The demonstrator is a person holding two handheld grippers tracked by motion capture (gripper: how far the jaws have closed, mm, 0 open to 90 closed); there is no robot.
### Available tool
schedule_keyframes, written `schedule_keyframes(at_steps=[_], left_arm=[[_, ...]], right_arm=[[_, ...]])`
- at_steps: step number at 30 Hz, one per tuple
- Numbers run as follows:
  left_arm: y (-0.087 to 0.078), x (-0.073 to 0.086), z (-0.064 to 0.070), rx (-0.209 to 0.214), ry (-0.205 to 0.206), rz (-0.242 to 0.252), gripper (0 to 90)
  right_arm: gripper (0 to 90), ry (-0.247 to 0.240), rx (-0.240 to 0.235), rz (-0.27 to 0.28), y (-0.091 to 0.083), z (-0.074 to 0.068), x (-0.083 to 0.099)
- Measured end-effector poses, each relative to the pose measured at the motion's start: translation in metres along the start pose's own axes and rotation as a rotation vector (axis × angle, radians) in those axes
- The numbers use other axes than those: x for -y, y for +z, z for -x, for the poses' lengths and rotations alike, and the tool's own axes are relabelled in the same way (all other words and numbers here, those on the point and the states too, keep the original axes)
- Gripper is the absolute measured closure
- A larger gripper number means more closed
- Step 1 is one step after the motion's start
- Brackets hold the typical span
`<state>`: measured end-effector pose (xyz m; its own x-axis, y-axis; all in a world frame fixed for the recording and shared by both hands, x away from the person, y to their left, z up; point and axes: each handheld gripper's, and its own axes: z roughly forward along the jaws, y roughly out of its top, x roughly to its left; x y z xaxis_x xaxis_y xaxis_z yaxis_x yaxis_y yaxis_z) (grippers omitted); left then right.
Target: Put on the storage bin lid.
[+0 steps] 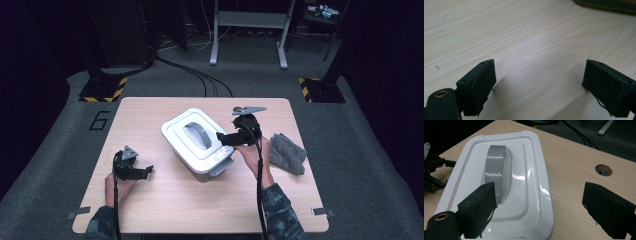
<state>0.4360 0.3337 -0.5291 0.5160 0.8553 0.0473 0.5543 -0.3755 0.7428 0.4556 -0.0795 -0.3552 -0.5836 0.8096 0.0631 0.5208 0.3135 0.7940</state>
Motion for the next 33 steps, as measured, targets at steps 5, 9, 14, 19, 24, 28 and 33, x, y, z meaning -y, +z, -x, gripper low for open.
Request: schedule_keyframes(at_steps=[5, 9, 14, 19, 24, 28, 33], left_arm=[[0.0, 0.0, 0.0, -0.001, 0.0, 0.0, 11.1], [0.0, 0.0, 0.0, 0.0, 0.0, 0.0, 11.1], [0.0, 0.0, 0.0, 0.0, 0.0, 0.0, 11.1], [0.0, 0.0, 0.0, -0.001, 0.0, 0.001, 11.1], [0.0, 0.0, 0.0, 0.001, -0.002, 0.0, 11.1], [0.0, 0.0, 0.0, -0.001, -0.001, 0.001, 11.1], [0.0, 0.0, 0.0, 0.0, -0.003, -0.001, 11.1]], right_arm=[[10.0, 0.011, 0.014, 0.009, -0.011, 0.01, 0.013], [9.6, 0.028, 0.026, 0.012, -0.018, 0.017, 0.024], [8.8, 0.043, 0.045, 0.013, -0.023, 0.026, 0.046], [8.3, 0.075, 0.057, 0.006, -0.021, 0.037, 0.074], [8.2, 0.096, 0.074, -0.029, -0.012, 0.042, 0.102], [8.2, 0.102, 0.07, -0.069, 0.003, 0.042, 0.13], [8.1, 0.113, 0.063, -0.118, 0.018, 0.04, 0.158]])
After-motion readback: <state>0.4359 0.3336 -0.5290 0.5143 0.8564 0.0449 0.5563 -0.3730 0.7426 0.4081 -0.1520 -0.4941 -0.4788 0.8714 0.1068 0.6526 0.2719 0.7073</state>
